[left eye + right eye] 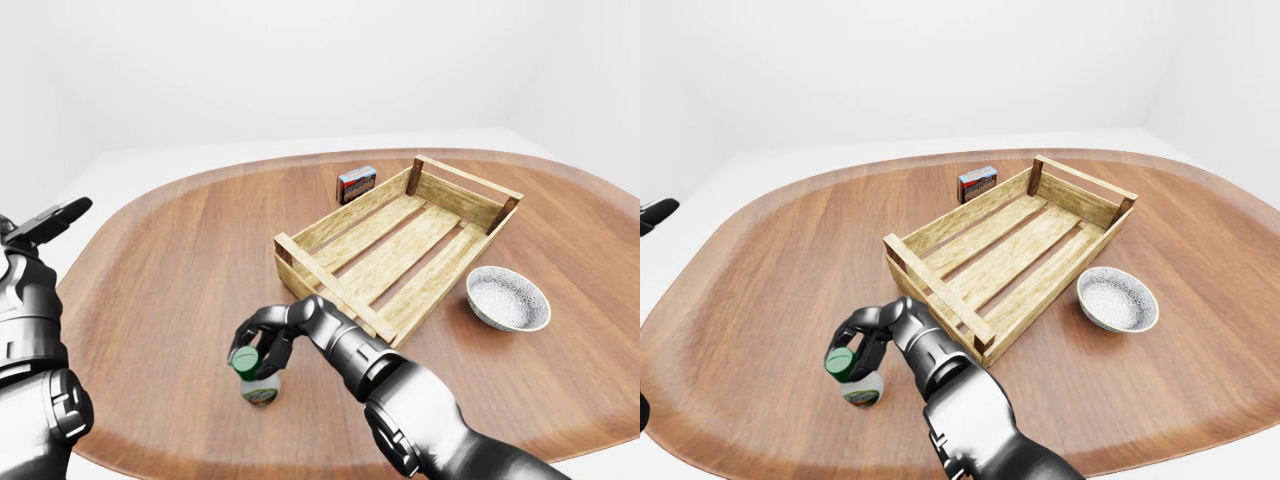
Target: Pick up the salad dressing and put it in the tray.
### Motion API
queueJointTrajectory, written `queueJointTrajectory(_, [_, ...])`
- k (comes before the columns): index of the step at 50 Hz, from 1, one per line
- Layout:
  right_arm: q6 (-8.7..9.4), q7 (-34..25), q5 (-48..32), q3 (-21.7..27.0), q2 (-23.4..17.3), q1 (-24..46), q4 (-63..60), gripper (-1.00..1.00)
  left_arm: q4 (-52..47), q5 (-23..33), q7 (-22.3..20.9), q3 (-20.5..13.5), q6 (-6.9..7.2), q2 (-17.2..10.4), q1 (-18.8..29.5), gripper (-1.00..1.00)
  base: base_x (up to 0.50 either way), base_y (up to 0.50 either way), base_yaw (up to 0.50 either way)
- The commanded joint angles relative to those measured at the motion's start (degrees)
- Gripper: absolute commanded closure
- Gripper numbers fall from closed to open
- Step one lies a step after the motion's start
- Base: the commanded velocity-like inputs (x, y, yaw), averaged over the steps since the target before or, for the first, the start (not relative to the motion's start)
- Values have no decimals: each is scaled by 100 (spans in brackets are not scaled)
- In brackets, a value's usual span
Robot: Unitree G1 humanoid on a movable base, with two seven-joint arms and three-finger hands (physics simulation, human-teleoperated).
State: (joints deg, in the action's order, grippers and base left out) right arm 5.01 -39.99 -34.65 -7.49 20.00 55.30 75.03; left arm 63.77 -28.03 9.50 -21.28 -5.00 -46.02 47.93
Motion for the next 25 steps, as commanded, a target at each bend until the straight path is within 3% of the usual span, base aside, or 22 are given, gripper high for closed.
queueJointTrajectory(1, [-1, -1, -14, 64, 0, 31, 51, 100, 145, -30, -8, 14, 0, -9, 13, -100, 0, 0, 0])
queueJointTrajectory(14, [-1, -1, 22, 68, 0, 63, 58, 100, 197, -40, -31, 0, 0, -26, -6, -100, 0, 0, 0])
queueJointTrajectory(19, [-1, -1, 418, 406, 0, 616, -34, 100, 197, -83, -41, -19, 0, -59, -33, -100, 0, 0, 0])
queueJointTrajectory(25, [-1, -1, 737, 478, -92, 1250, -192, 100, 118, -84, -41, 12, 0, 0, -54, -100, 0, 0, 0])
